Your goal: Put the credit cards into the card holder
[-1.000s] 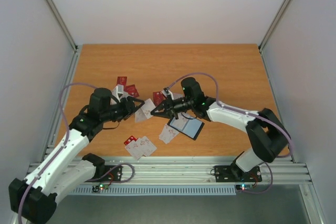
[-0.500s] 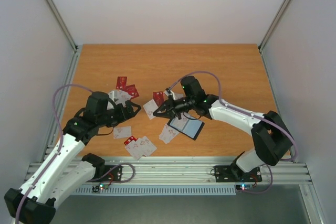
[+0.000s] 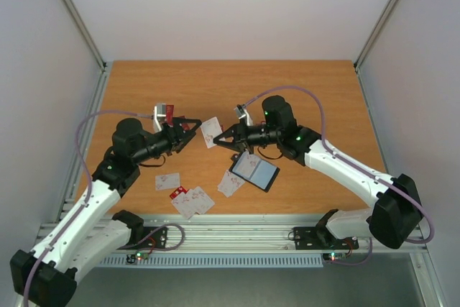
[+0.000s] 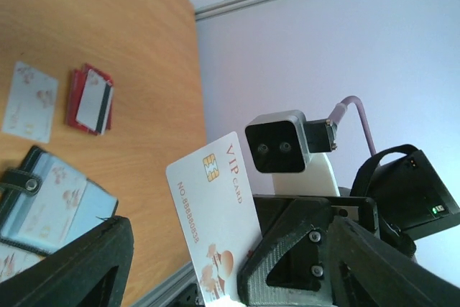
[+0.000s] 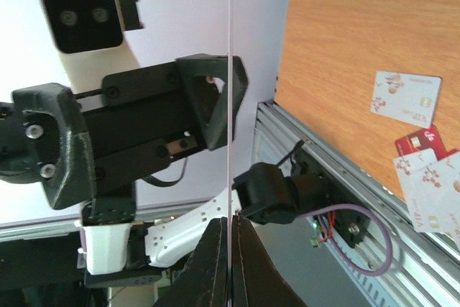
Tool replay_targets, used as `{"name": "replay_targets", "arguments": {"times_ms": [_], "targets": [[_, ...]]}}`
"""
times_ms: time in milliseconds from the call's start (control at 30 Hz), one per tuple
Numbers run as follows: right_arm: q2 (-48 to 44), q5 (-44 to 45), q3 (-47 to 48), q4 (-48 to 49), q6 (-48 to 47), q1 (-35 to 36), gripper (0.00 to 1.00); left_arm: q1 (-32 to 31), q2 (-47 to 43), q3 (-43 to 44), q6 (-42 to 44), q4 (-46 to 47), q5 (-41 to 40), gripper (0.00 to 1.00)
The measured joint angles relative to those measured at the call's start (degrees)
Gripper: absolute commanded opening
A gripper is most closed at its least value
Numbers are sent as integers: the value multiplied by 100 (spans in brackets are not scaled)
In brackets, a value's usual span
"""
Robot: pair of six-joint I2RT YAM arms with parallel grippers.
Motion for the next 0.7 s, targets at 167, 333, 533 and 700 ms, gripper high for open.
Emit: {"name": "replay_targets", "arguments": {"times_ms": [167,333,533,700], "targets": [[-70,92,59,212,212,-2,1,0,269,-146,-595,885,227,57],[-76,114,131,297,321,-2,1,0,584,-184,-999,1650,437,34],[-136,144,136,494,409,-26,1,2,868,-190,-1266,2140,575,9],[-146,144,164,592,472,-33,8,4,994,-199,-1416,2487,656,0]]}}
